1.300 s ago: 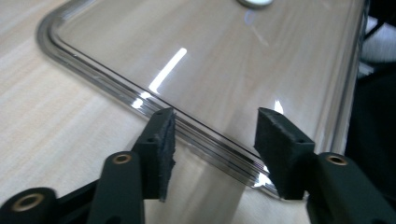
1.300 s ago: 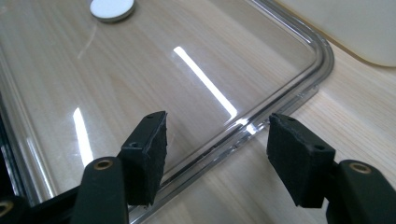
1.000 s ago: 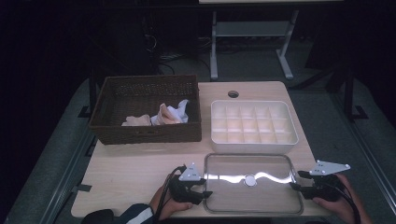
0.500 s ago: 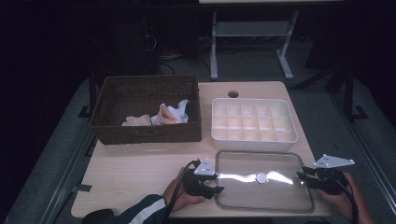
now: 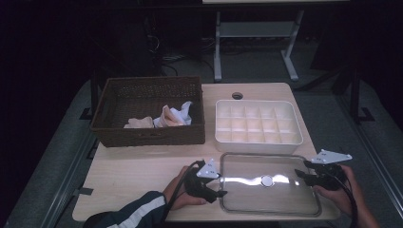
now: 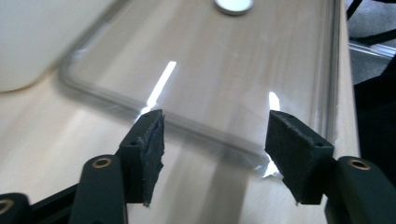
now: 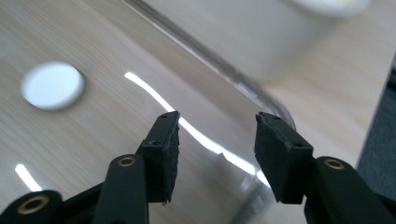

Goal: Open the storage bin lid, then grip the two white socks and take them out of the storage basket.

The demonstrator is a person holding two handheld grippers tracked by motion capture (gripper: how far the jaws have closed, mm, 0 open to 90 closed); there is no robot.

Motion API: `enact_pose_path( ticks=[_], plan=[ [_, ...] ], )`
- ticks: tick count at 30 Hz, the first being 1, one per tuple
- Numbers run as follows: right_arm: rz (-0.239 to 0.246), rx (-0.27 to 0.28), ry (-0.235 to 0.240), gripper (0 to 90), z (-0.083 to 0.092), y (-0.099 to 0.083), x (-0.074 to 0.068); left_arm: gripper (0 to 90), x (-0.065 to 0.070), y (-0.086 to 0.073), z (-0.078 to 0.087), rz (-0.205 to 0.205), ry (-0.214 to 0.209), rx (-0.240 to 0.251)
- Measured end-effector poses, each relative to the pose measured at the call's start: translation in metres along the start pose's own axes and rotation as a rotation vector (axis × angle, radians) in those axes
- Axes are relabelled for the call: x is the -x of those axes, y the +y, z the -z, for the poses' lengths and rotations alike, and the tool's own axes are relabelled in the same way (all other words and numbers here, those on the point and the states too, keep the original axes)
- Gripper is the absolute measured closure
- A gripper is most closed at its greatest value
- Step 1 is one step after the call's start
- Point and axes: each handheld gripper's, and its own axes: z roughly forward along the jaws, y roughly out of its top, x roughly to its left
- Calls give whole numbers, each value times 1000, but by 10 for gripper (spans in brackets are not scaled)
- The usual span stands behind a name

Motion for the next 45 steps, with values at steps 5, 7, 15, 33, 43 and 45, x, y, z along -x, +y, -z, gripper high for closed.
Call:
enact_pose_path(
  ticks=[5, 7, 15, 33, 43, 45],
  plan=[
    [78, 12, 96, 421, -7, 27, -15, 338, -20, -20, 24, 13, 53, -23],
    [93, 12, 115, 410, -9, 33, -18, 322, -26, -24, 29, 18, 60, -28],
    [152, 39, 280, 316, -30, 84, -56, 301, -57, -58, 66, 81, 134, -32],
    [298, 81, 393, 297, -67, 109, -142, 227, -72, -84, 66, 114, 177, -29],
    [336, 81, 409, 290, -72, 102, -153, 185, -72, -87, 62, 109, 187, 10],
    [336, 77, 414, 288, -73, 101, -154, 185, -72, -87, 62, 112, 191, 9]
  ],
)
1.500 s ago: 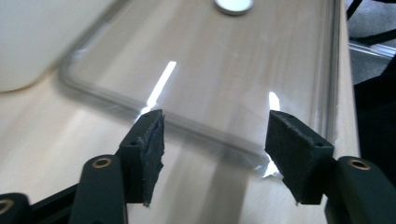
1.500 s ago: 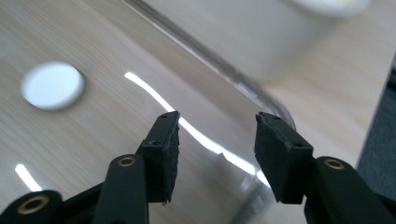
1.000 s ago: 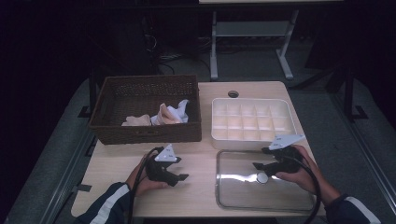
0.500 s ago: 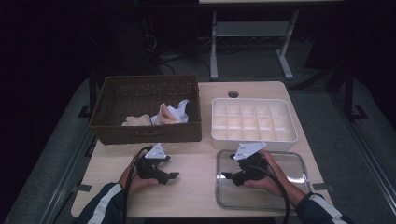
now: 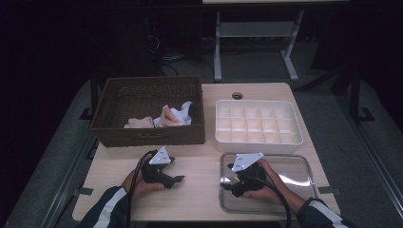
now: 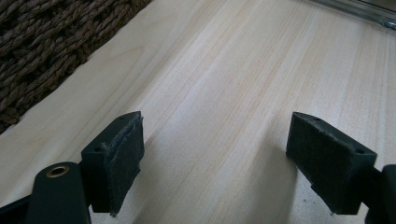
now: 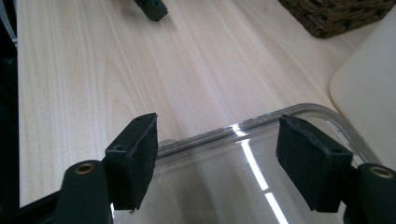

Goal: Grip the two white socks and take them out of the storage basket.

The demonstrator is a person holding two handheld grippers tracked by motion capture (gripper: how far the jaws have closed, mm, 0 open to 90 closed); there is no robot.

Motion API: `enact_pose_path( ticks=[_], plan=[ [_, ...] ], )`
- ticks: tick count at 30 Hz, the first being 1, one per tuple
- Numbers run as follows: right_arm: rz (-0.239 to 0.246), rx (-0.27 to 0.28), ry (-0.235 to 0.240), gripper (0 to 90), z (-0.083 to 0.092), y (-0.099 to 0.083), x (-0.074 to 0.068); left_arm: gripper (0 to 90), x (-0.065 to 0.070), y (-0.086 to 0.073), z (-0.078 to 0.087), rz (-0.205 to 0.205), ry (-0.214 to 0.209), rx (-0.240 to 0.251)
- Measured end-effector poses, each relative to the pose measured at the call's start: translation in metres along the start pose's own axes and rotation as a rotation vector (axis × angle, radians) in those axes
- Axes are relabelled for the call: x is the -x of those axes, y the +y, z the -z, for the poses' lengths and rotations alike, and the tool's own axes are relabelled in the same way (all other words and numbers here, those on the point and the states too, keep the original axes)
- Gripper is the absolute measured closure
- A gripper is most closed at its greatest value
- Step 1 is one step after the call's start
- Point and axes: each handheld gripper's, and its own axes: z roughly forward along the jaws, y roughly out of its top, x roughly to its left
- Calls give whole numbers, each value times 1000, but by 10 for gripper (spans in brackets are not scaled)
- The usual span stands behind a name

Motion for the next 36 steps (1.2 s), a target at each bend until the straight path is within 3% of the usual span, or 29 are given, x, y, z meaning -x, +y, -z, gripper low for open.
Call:
enact_pose_path(
  ticks=[3, 5, 6, 7, 8, 9, 10, 12, 14, 15, 16, 17, 20, 21, 22, 25, 26, 27, 28, 29, 31, 33, 34, 36],
  plan=[
    [3, -3, 1, 288, -2, -1, -1, 186, 0, 5, 2, -6, -1, -53],
    [2, -4, -1, 287, -2, -1, -2, 196, 1, 6, 2, -12, -9, -59],
    [-2, -4, 0, 287, -2, -2, -2, 256, 2, 8, 3, -32, -29, -63],
    [6, -3, -5, 286, -2, -2, -1, 260, 6, 13, 7, -67, -70, -57],
    [6, -3, -5, 286, -2, -2, -1, 260, 6, 13, 7, -67, -70, -57],
    [-10, 1, -1, 286, 0, -4, -2, 266, 12, 21, 14, -79, -104, -13],
    [-10, 1, -1, 286, 0, -4, -2, 273, 12, 21, 14, -79, -104, -13],
    [-8, 0, -8, 281, 2, -5, -2, 285, 18, 35, 27, -99, -95, 45],
    [-17, 7, -3, 281, 2, -6, -2, 278, 19, 40, 31, -104, -91, 59],
    [-22, 5, -3, 281, 3, -6, -3, 273, 19, 51, 42, -122, -55, 94],
    [-20, 5, -3, 280, 3, -5, -4, 274, 19, 51, 42, -122, -55, 94],
    [-23, 4, -1, 279, 2, -5, -4, 271, 16, 64, 53, -126, -32, 126],
    [-15, 4, -5, 277, 2, -5, -5, 262, 11, 76, 62, -136, -1, 147],
    [-4, 7, -5, 277, 2, -5, -4, 260, 2, 93, 69, -144, 22, 153],
    [-4, 7, -5, 277, 2, -5, -4, 261, 2, 93, 69, -144, 22, 153],
    [-23, 12, -1, 276, 4, -5, -4, 261, -13, 118, 74, -186, 86, 120],
    [-29, 16, -1, 276, 4, -5, -3, 261, -18, 123, 75, -177, 92, 124],
    [-33, 12, -2, 276, 4, -6, -2, 261, -32, 138, 75, -147, 98, 133],
    [-33, 12, -2, 276, 4, -6, -2, 261, -32, 138, 75, -147, 98, 133],
    [-33, 11, -2, 276, 4, -6, -2, 261, -40, 145, 72, -157, 124, 118],
    [-28, 12, -3, 276, 4, -6, -1, 261, -53, 155, 64, -128, 105, 111],
    [-29, 14, 2, 276, 5, -6, -2, 261, -71, 164, 49, -133, 154, 54],
    [-29, 14, 2, 276, 5, -6, -2, 261, -71, 164, 49, -133, 154, 54],
    [-28, 14, 7, 275, 5, -7, -2, 261, -85, 166, 39, -103, 146, 30]
  ],
)
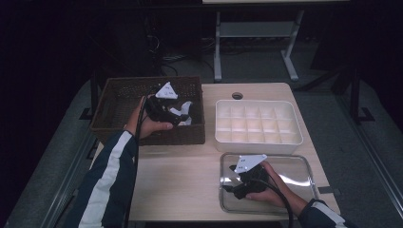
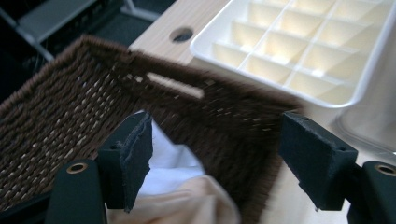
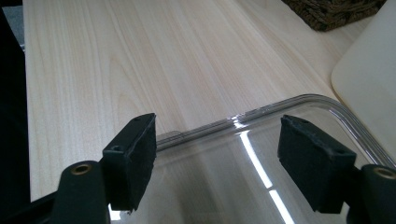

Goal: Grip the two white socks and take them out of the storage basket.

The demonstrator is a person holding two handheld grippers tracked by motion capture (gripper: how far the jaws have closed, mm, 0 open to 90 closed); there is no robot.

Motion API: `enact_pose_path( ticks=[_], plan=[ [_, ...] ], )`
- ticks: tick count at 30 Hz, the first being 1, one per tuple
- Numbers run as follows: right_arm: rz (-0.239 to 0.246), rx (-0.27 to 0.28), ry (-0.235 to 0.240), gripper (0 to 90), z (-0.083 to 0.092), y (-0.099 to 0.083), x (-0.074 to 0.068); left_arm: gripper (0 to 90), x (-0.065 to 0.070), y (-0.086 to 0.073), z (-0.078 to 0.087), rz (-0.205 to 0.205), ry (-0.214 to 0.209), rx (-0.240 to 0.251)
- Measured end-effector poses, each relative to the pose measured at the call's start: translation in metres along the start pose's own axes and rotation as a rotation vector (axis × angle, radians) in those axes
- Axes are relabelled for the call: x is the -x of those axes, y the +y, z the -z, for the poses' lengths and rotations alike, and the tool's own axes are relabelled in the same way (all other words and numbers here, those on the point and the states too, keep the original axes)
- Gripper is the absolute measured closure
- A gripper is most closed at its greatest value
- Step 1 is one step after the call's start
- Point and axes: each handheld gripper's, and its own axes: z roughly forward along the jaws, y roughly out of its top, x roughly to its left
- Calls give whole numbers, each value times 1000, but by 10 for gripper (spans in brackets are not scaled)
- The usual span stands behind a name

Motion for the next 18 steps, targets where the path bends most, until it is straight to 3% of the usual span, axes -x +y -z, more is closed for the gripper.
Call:
enact_pose_path(
  ticks=[1, 4, 5, 6, 7, 9, 12, 13, 14, 17, 18],
  plan=[
    [-6, 4, 4, 275, 0, 0, 0, 261, -11, -1, -10, 12, 8, -32],
    [-19, 5, 11, 274, 0, 0, 0, 261, -21, -2, -20, 17, 18, -70],
    [-16, 2, 17, 274, -1, -2, 1, 261, -30, -4, -29, 53, -3, -92],
    [-16, 2, 17, 274, -1, -2, 1, 260, -30, -4, -29, 53, -3, -92],
    [-17, -6, 23, 275, -2, -3, 3, 261, -36, -7, -41, 54, 0, -135],
    [-27, 1, 26, 274, -2, -3, 3, 261, -39, -11, -54, 39, -21, -187],
    [-14, -13, 37, 273, -4, -3, 4, 263, -41, -14, -64, 43, -43, -220],
    [-8, -17, 38, 273, -4, -3, 4, 262, -44, -17, -74, 42, -61, -263],
    [-8, -17, 38, 273, -4, -3, 4, 259, -44, -17, -74, 42, -61, -263],
    [-2, -25, 54, 273, -7, -4, 4, 257, -50, -25, -93, 52, -60, -343],
    [-2, -25, 54, 273, -7, -4, 4, 261, -50, -25, -93, 52, -60, -343]
  ],
)
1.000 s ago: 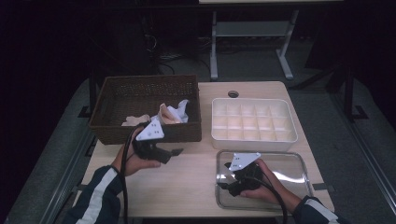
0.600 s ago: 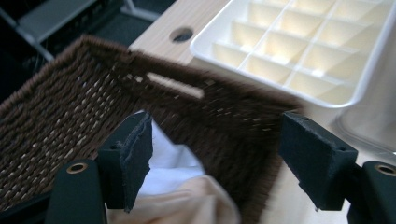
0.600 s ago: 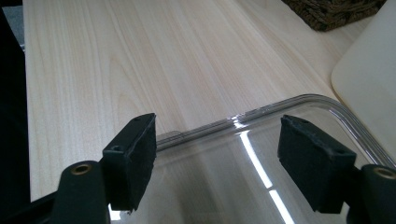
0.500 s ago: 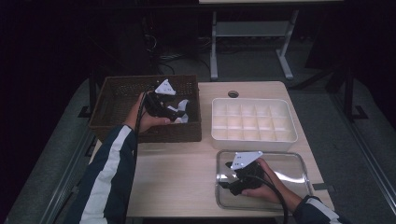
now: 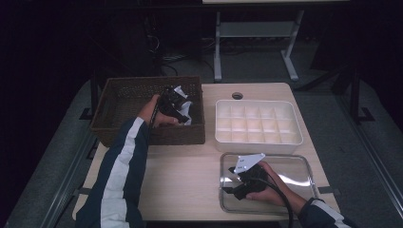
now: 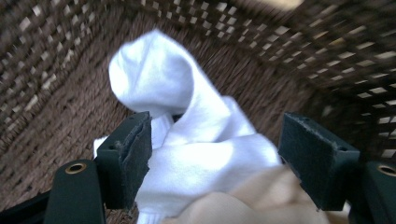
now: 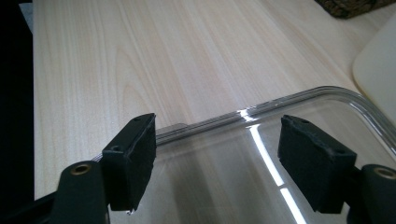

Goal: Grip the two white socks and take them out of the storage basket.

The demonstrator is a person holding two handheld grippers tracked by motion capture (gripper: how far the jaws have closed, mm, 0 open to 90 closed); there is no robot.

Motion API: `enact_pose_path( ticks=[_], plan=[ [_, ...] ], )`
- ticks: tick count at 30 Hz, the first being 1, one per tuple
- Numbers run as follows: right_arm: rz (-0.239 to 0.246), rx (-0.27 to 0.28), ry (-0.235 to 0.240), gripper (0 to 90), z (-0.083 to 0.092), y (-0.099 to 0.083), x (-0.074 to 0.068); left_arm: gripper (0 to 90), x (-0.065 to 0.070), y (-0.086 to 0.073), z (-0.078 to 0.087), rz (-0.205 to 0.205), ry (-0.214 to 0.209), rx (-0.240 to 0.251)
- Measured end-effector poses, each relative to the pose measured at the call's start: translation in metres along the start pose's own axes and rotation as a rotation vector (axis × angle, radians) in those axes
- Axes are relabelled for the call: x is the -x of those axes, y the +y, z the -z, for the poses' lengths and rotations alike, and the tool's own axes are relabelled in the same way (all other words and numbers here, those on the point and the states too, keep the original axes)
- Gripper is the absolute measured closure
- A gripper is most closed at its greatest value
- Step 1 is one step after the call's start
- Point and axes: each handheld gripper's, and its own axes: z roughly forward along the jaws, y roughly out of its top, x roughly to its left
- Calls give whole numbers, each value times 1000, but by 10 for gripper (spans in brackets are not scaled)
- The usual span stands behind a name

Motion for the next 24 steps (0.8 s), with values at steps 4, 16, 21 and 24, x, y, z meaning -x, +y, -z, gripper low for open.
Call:
enact_pose_path(
  ticks=[4, 16, 21, 24],
  plan=[
    [10, -13, 8, 273, -3, -2, -1, 296, -4, 1, -14, -2, 24, -57],
    [18, -36, 13, 273, -6, -5, 2, 760, -7, 0, -32, -58, -8, -193],
    [21, -35, 20, 274, -6, -6, 0, 812, -7, 1, -21, -59, 2, -131],
    [17, -33, 19, 274, -5, -6, 0, 812, -8, 3, -13, -65, 29, -100]
  ],
)
